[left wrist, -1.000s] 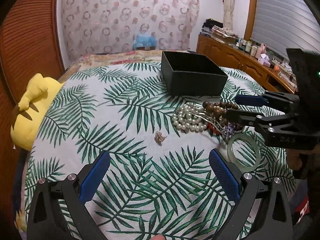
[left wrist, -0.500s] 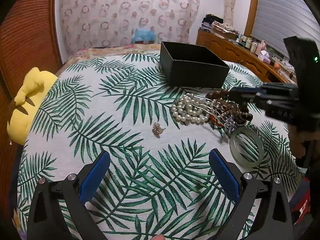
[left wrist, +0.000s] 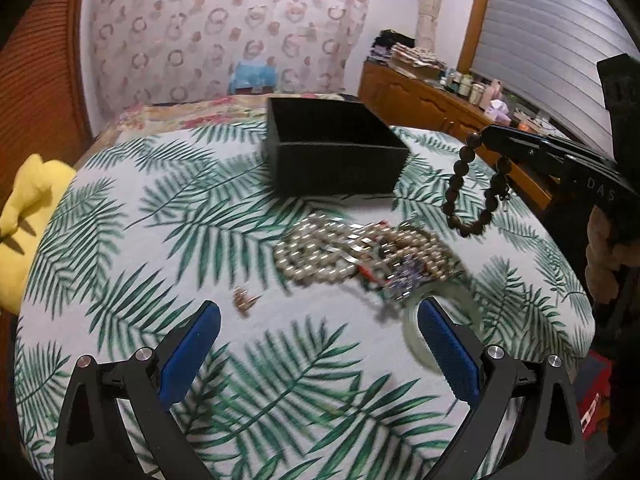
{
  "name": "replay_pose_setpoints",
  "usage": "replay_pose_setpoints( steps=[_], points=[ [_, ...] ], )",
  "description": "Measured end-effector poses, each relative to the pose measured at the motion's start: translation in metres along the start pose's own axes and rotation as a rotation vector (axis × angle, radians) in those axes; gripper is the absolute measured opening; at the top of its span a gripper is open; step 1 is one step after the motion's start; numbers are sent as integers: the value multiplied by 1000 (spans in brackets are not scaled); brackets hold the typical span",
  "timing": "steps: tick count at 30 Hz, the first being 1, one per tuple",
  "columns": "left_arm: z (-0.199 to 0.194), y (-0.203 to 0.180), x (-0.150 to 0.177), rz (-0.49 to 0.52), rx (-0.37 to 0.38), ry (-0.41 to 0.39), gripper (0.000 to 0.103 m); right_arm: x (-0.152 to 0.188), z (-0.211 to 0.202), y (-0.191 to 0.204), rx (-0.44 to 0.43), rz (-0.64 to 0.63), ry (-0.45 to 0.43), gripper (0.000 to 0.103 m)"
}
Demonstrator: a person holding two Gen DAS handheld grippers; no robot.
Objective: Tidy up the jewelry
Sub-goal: 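Grasp the brown wooden bead bracelet with the right tool and lift it, then grasp the pearl necklace with the left tool while the right tool holds the bead bracelet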
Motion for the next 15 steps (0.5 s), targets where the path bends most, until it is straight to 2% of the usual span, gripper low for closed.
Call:
replay_pose_setpoints(
  steps=[1,3,5,10,15],
  points=[
    [1,-4,-3,8,17,-3,95,0,-3,-2,6,1,-6,15],
    [4,-10,-9,25,39,-1,85,0,-9,-6,18,3,-17,15],
    [8,-14,-14,37,46,2,83,1,-14,-11,27,10,-21,15],
    [18,-19,-29,58,65,11,65,12,-18,-22,39,32,-11,15],
    [31,-19,-42,93,93,34,37,22,-13,-27,36,57,6,15]
  ],
)
Point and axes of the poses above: each gripper's, at about its wrist camera, not at the fingertips, and z roughly the way its jaws point, y to its left, x to its underside, the point moved 2 cm from there along z, roughly the way its jaws point, and after that the axes turned 5 degrees about z, right-handed, at the moved point
